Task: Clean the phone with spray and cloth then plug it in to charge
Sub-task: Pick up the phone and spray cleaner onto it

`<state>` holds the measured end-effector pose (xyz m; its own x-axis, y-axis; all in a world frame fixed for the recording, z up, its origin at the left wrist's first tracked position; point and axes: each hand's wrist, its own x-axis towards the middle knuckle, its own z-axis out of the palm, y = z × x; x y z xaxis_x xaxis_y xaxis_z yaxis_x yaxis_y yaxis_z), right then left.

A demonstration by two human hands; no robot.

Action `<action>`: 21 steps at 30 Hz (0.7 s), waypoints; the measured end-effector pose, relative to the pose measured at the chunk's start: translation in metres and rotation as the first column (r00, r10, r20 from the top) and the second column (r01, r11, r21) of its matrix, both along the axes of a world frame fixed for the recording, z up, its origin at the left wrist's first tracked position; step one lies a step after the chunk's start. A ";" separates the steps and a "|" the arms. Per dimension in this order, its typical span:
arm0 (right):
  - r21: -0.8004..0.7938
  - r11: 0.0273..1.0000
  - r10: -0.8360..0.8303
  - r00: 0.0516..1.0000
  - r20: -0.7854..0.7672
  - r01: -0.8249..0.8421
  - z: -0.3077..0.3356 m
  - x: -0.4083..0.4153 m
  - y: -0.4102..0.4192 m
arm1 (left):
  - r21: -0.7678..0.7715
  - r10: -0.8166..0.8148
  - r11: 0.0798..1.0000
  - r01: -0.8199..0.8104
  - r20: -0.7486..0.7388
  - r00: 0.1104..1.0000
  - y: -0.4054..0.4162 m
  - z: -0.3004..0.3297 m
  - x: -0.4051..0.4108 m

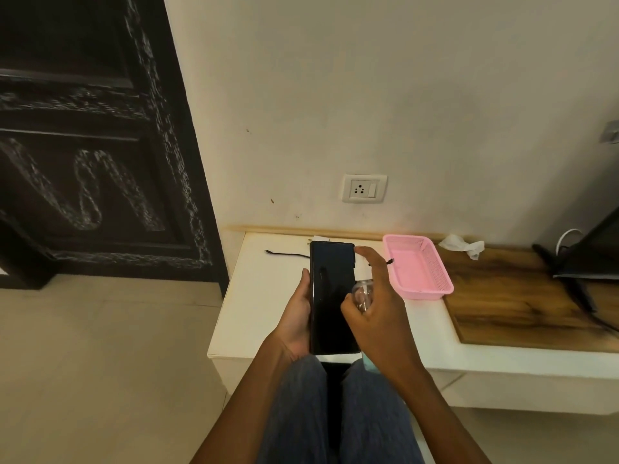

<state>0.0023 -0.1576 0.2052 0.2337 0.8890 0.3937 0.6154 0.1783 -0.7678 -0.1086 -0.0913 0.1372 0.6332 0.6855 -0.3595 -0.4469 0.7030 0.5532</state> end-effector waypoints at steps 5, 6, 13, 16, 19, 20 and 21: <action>-0.030 0.999 -0.018 0.999 0.028 0.018 0.005 -0.004 -0.002 | 0.001 0.007 1.000 -0.007 -0.026 1.000 0.001 -0.004 -0.001; -0.040 0.999 0.009 1.000 0.002 -0.009 0.003 -0.005 -0.005 | 0.000 0.014 1.000 -0.014 -0.035 0.999 0.002 -0.004 -0.001; -0.172 0.981 0.093 0.996 0.001 -0.092 -0.017 -0.007 -0.031 | -0.034 0.091 0.995 -0.091 0.006 0.996 0.009 -0.010 -0.002; -0.171 0.982 0.082 0.996 -0.024 -0.085 -0.021 -0.014 -0.038 | -0.071 0.099 0.993 -0.095 0.046 0.994 0.011 -0.015 0.002; -0.166 0.978 0.119 0.992 -0.038 -0.124 -0.015 -0.018 -0.038 | -0.052 0.105 0.993 -0.103 0.031 0.994 0.011 -0.019 0.005; -0.163 0.977 0.130 0.991 -0.039 -0.135 -0.010 -0.018 -0.037 | -0.049 0.104 0.993 -0.104 0.002 0.995 0.012 -0.021 0.005; -0.161 0.977 0.137 0.990 -0.042 -0.142 -0.006 -0.018 -0.034 | -0.045 0.101 0.994 -0.102 -0.022 0.995 0.012 -0.023 0.006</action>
